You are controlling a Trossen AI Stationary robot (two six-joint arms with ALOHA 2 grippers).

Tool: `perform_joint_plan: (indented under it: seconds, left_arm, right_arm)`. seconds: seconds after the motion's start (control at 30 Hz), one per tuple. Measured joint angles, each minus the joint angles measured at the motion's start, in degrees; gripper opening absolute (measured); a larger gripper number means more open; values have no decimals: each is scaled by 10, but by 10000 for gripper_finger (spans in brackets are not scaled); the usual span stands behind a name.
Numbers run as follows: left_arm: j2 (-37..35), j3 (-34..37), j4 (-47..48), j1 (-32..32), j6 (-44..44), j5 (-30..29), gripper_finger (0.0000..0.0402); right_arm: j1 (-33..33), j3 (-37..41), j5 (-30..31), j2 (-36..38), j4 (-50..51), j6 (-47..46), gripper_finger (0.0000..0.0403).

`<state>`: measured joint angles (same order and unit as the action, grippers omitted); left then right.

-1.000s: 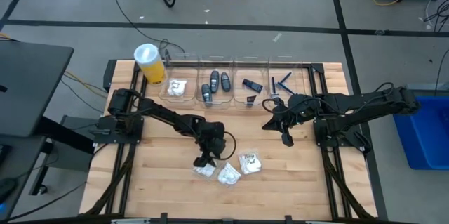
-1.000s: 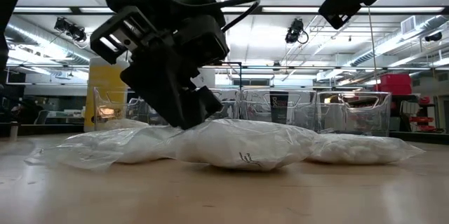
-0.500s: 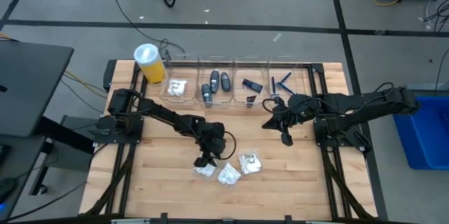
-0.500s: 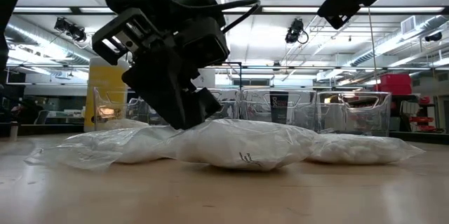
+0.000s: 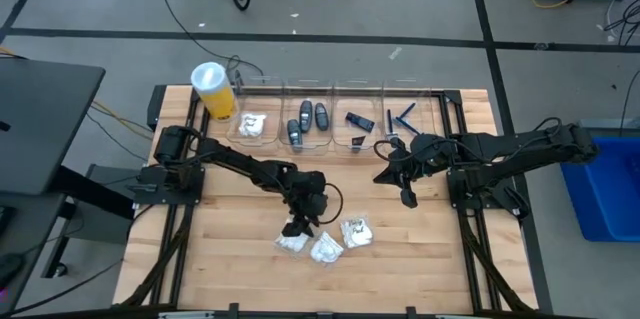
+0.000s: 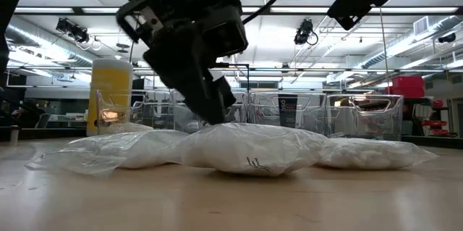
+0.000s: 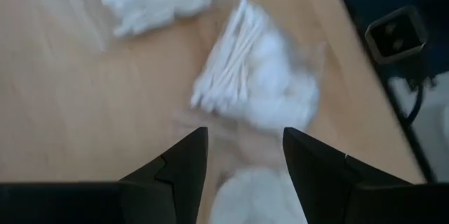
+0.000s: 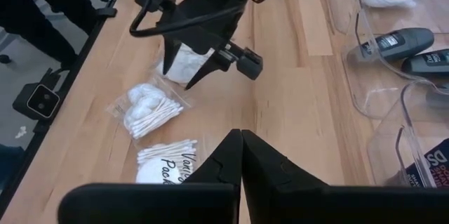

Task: Pick & Place Travel size toiletries
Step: Put the white cotton pack into the left transparent bin

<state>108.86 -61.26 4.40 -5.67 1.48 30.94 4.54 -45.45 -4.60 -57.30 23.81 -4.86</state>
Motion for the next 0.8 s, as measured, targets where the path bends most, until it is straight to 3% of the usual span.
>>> perform_joint_plan:
  seconds: [0.6, 0.8]
  left_arm:
    - [14, -2, 2, 0, -31, -19, 193]
    - [44, -2, -6, 0, -13, 27, 193]
  right_arm:
    - [0, 0, 0, 0, -1, 0, 8]
    - [0, 0, 0, 0, -1, -1, 9]
